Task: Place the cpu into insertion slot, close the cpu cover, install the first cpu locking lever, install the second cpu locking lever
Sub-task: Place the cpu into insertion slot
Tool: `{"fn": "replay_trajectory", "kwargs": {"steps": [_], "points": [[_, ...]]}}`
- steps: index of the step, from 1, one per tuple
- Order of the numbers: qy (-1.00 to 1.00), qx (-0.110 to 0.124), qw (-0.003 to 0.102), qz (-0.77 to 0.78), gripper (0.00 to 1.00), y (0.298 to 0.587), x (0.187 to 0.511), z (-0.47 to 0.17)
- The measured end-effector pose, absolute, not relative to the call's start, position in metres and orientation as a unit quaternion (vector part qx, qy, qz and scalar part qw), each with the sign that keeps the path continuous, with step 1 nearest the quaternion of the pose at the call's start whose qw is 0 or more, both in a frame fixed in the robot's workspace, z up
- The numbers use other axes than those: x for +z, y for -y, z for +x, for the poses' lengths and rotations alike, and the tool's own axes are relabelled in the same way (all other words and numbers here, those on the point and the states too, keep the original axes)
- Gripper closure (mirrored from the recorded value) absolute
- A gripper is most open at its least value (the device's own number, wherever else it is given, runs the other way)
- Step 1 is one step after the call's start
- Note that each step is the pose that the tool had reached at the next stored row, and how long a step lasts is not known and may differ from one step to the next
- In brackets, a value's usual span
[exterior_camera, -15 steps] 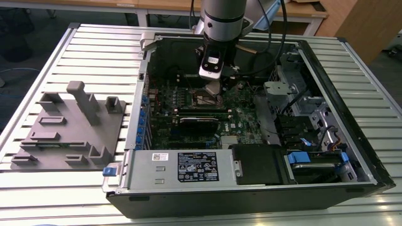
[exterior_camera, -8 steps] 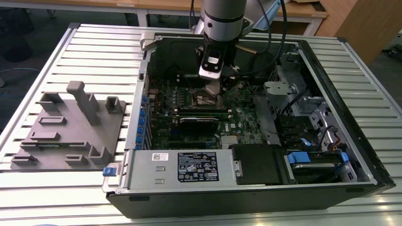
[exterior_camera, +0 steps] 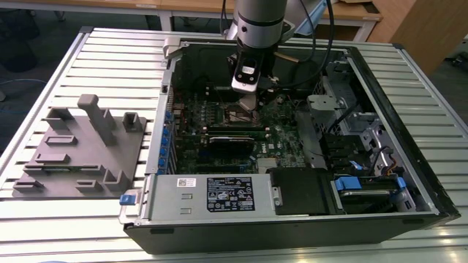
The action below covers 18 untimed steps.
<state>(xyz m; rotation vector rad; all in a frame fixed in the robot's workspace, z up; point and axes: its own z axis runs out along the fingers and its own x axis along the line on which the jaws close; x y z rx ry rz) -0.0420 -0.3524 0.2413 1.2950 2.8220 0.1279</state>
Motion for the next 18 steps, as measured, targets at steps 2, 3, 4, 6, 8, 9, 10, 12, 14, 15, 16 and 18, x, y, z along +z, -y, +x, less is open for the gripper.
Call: {"fn": "replay_trajectory", "kwargs": {"steps": [2,3,4,6,8,9,10,12,14,15,16,18], "points": [[-0.907,0.041,0.017,0.419,0.46,0.3523,0.241,-0.0419],[-0.906,0.041,0.017,0.421,0.46,0.3523,0.2409,-0.042],[-0.904,0.041,0.017,0.425,0.46,0.3524,0.2408,-0.042],[-0.9,0.041,0.018,0.435,0.46,0.3524,0.2403,-0.042],[-0.894,0.041,0.018,0.446,0.46,0.3524,0.24,-0.042],[-0.891,0.04,0.019,0.452,0.46,0.3524,0.2398,-0.0419],[-0.888,0.04,0.019,0.458,0.46,0.3524,0.2396,-0.042],[-0.882,0.04,0.019,0.47,0.46,0.3524,0.2392,-0.042],[-0.875,0.04,0.02,0.481,0.46,0.3524,0.2389,-0.042],[-0.873,0.04,0.02,0.486,0.46,0.3524,0.2388,-0.042],[-0.871,0.04,0.02,0.489,0.46,0.3524,0.2388,-0.042],[-0.871,0.04,0.02,0.49,0.46,0.3524,0.2388,-0.042]]}}
